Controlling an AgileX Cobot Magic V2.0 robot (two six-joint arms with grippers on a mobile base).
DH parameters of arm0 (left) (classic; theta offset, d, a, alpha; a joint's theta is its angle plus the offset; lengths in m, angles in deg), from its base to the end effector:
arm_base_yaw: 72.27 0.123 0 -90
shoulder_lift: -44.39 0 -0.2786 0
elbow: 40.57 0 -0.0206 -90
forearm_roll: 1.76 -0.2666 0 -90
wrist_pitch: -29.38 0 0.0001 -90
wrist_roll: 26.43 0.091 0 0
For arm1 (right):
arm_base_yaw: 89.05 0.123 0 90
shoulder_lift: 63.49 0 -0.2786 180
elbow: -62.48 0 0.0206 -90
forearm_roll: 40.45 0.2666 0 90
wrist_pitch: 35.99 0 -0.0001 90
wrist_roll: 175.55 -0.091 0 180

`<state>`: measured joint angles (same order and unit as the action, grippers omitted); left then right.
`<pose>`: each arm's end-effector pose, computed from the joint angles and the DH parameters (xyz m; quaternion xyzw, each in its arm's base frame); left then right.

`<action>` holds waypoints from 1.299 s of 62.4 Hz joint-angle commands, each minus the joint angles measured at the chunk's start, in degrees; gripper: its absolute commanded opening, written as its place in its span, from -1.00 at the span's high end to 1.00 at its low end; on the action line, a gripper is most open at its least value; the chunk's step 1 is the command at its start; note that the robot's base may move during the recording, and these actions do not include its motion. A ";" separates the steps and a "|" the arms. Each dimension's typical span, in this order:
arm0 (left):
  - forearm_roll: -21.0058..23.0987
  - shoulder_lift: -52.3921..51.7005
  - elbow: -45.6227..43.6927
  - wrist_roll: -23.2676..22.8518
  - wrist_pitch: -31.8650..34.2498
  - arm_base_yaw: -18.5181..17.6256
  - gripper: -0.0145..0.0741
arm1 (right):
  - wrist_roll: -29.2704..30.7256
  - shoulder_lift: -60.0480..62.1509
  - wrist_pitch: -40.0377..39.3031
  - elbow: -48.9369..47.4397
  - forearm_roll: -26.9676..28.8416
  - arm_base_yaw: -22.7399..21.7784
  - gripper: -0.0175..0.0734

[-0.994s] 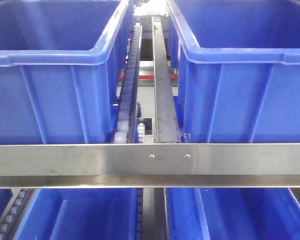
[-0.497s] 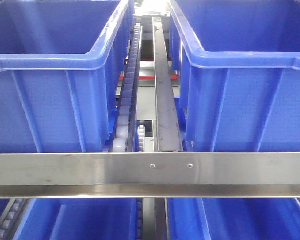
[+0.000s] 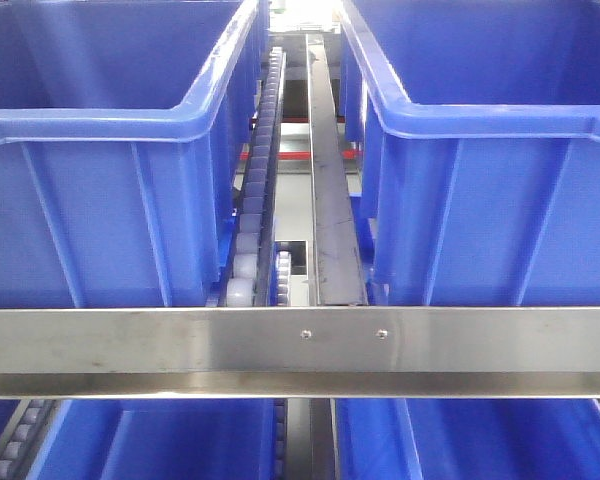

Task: Pick and sort blue part to right shelf
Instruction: 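Lower both held blue parts into the bins below each gripper, then open both grippers to release the blue parts and raise them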

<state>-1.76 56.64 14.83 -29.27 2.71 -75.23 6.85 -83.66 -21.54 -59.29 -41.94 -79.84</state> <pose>0.0571 -0.0030 0.2956 0.0008 0.7333 -0.0344 0.6791 0.0854 0.0132 0.2882 -0.0801 0.7200 0.0299 0.6887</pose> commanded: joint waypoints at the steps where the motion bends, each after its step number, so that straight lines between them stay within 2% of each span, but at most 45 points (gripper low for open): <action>1: 0.38 1.04 -1.58 -0.07 5.35 0.15 -0.13 | 0.33 -0.79 -6.38 -1.82 -0.40 -0.26 -0.14; 17: 1.23 4.44 -2.61 0.07 10.64 0.05 -0.13 | 0.33 -1.93 -7.60 -3.19 -0.34 -0.26 -0.15; 31: 1.23 17.02 -6.73 1.00 12.04 0.05 -0.13 | 0.33 -10.71 -10.05 -8.27 -0.34 -0.26 -0.15; 37: 1.23 23.48 -9.66 1.18 15.73 -0.08 -0.13 | 0.33 -17.12 -11.09 -11.17 -0.27 -0.26 -0.15; 44: 1.10 30.77 -13.23 1.26 18.59 -1.76 -0.13 | 0.33 -24.84 -11.17 -15.36 -0.27 -0.26 -0.15; 61: 1.00 47.70 -18.56 1.26 26.06 -9.65 -0.13 | 0.27 -44.09 -16.27 -24.87 1.97 -0.26 -0.15; 70: 1.03 54.49 -18.56 1.26 32.14 -10.51 -0.13 | -0.24 -51.13 -18.65 -27.48 6.89 -0.26 -0.15; 81: 1.03 58.81 -18.56 1.26 32.58 -10.51 -0.13 | -0.24 -56.49 -20.99 -27.72 7.01 -0.26 -0.15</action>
<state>-1.04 114.96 -1.57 -28.03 29.38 -85.18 6.60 -139.75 -35.99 -84.71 -35.43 -79.84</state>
